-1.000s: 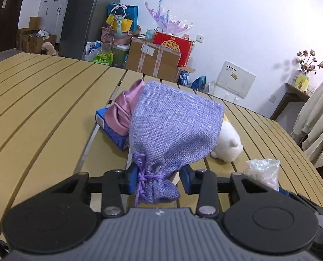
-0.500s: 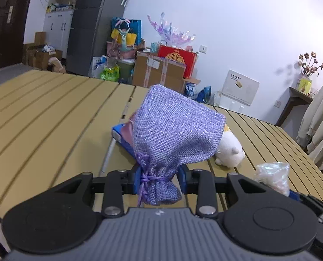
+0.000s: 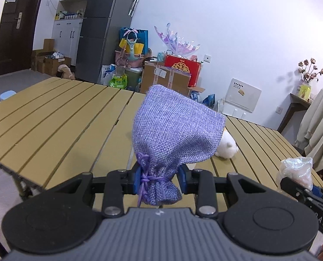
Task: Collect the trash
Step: 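Carry the lilac pouch and iridescent bag down toward the black bin with both tools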
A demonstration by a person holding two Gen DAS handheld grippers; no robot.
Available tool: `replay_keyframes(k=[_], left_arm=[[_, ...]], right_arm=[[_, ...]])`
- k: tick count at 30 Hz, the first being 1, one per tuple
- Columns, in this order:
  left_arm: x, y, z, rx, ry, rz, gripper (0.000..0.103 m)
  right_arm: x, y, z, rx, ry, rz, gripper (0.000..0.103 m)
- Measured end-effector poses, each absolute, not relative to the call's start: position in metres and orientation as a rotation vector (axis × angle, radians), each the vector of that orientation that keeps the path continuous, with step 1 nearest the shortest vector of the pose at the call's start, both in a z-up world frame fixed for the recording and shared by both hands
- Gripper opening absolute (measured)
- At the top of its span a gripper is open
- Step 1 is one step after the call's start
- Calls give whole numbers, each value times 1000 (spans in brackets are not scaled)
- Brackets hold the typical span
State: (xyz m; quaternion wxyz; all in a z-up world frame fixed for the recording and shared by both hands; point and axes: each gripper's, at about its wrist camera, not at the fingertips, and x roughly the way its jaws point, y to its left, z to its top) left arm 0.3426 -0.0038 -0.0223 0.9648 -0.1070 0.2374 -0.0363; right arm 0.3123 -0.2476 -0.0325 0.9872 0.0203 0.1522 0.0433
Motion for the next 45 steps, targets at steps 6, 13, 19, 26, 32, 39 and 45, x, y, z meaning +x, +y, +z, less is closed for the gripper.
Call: replay_keyframes(k=[6,13,19,26,32,39,45], left_arm=[[304,2,-12,-188,482,-61,33],[267,5,-5,-155,485,-53,33],[240,5,-5,-122,490,-51,33],[213,6,-22,-87,524,-50,33],[203,7,-43,-58,580,-41,33],[191,10,-76,-26,646,-36,33],[195,10,-106,-2,718,-23,33]], right_arm=[[271,-245,-20,21,305,96,36],[226,-237,-16,8,317,114,36],[196,-231,-24,-2,353,124,36],[168,-225,-39,-6,399,129,36],[151,-221,-61,-12,458,133,36],[143,-218,-95,-13,549,141,35],[146,-214,-126,-10,631,142,35]])
